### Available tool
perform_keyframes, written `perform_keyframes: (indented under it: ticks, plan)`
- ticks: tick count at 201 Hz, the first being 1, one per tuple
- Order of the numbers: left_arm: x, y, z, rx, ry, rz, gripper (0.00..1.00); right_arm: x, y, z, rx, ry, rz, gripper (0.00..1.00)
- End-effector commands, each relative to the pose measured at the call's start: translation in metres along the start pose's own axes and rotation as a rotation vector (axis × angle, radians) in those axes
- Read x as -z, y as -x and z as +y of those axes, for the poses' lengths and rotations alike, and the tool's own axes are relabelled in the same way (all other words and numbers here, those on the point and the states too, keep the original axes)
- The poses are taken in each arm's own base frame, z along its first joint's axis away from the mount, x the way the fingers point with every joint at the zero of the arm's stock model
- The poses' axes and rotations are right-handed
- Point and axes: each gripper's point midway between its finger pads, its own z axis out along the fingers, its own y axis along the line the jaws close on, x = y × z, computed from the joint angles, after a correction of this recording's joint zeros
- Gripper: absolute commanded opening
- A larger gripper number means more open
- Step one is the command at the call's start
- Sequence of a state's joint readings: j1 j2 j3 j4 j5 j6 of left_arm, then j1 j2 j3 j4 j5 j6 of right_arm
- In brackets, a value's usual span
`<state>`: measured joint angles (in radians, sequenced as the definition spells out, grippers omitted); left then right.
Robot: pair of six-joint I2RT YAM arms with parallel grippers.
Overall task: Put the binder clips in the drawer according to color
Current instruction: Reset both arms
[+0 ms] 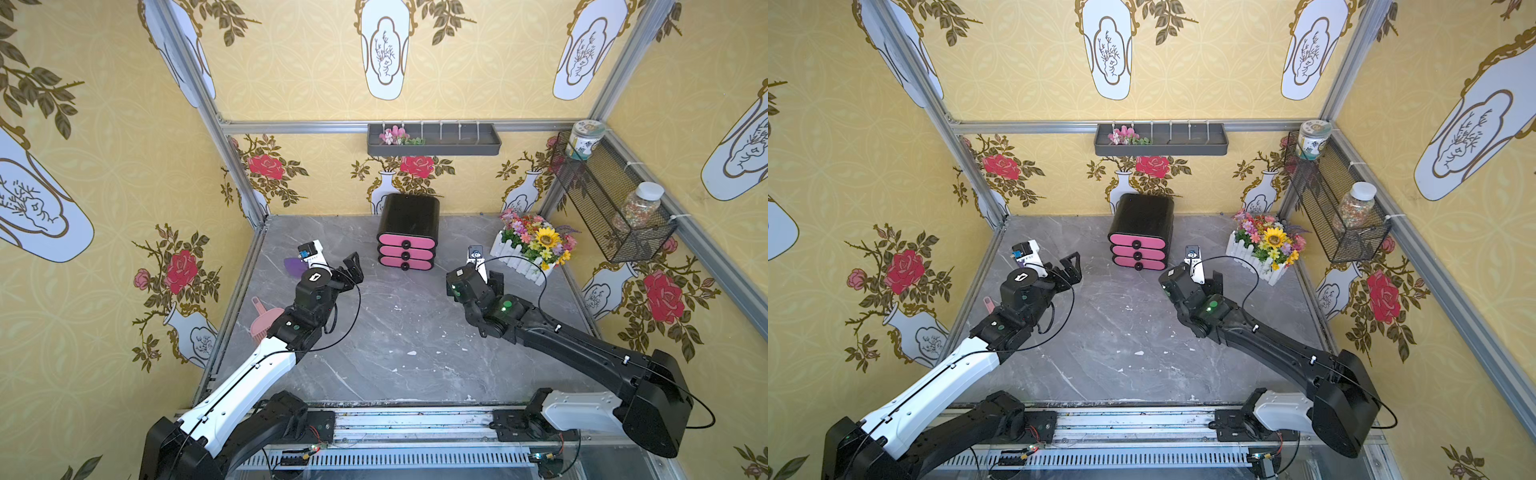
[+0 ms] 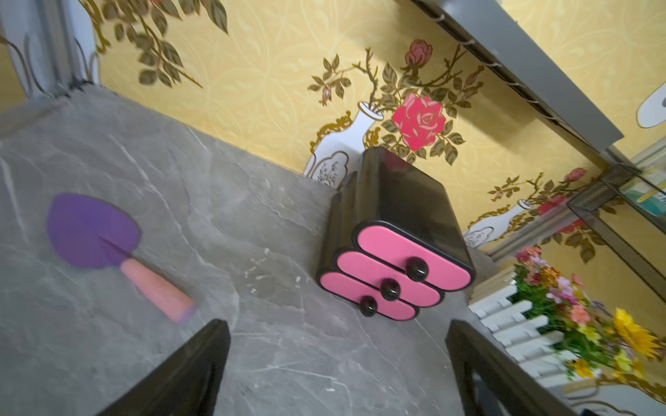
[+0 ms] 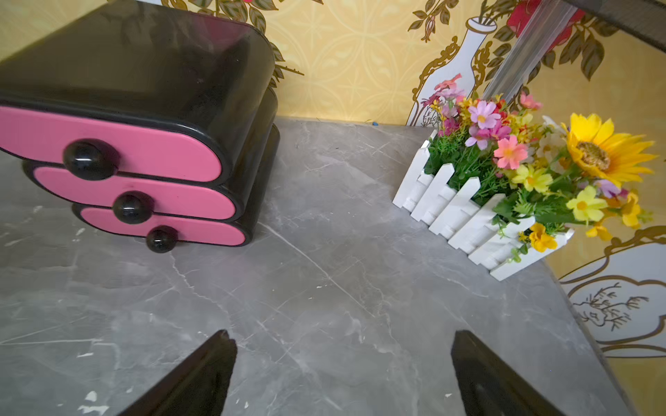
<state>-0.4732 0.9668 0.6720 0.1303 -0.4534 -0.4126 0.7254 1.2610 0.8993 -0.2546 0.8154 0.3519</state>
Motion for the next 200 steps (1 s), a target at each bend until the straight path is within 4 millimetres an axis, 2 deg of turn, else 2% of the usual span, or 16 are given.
perform_keyframes:
  ticks: [1,16,30,38,43,50,64,84,100,118,126,142,162,176,187,200]
  plan:
    - [-0.005,0.018,0.048,-0.05,0.142,-0.136,1.0,-0.008,0.017,-0.019,0.001,-0.035,-0.114,0.97]
    - [-0.007,0.001,0.1,0.001,0.257,-0.144,1.0,-0.016,0.006,-0.039,-0.007,-0.033,-0.169,0.97]
    - [-0.003,-0.02,0.135,-0.023,0.331,-0.143,1.0,-0.025,-0.016,-0.058,-0.002,-0.044,-0.188,0.97]
    - [0.0,-0.03,0.15,-0.062,0.372,-0.148,1.0,-0.031,-0.031,-0.072,-0.017,-0.072,-0.175,0.97]
    - [0.003,-0.027,0.156,-0.049,0.392,-0.177,1.0,-0.036,-0.042,-0.079,-0.02,-0.088,-0.157,0.97]
    - [0.003,-0.03,0.167,-0.015,0.429,-0.129,1.0,-0.042,-0.058,-0.088,-0.026,-0.113,-0.124,0.97]
    - [0.0,-0.024,0.171,-0.074,0.42,-0.161,1.0,-0.055,-0.086,-0.105,-0.046,-0.166,-0.066,0.97]
    - [-0.002,-0.025,0.176,-0.167,0.437,-0.168,1.0,-0.065,-0.104,-0.115,-0.012,-0.212,-0.056,0.97]
    - [-0.005,-0.036,0.181,-0.214,0.421,-0.141,1.0,-0.071,-0.101,-0.118,0.015,-0.217,-0.083,0.97]
    - [0.0,-0.053,0.193,-0.197,0.423,-0.135,1.0,-0.077,-0.096,-0.125,-0.034,-0.199,-0.131,0.97]
    - [0.001,-0.05,0.19,-0.198,0.391,-0.161,1.0,-0.082,-0.101,-0.129,-0.077,-0.178,-0.116,0.97]
    - [-0.003,-0.049,0.185,-0.242,0.355,-0.166,1.0,-0.089,-0.11,-0.129,-0.125,-0.13,-0.12,0.97]
    - [0.001,-0.052,0.188,-0.235,0.32,-0.205,1.0,-0.097,-0.111,-0.121,-0.111,-0.063,-0.098,0.97]
    - [0.007,-0.061,0.191,-0.235,0.304,-0.219,1.0,-0.097,-0.118,-0.117,-0.123,0.001,-0.102,0.97]
    - [0.009,-0.056,0.188,-0.25,0.286,-0.269,1.0,-0.095,-0.118,-0.113,-0.105,0.032,-0.166,0.97]
    - [0.001,-0.058,0.189,-0.245,0.294,-0.228,1.0,-0.097,-0.12,-0.104,-0.088,0.078,-0.119,0.97]
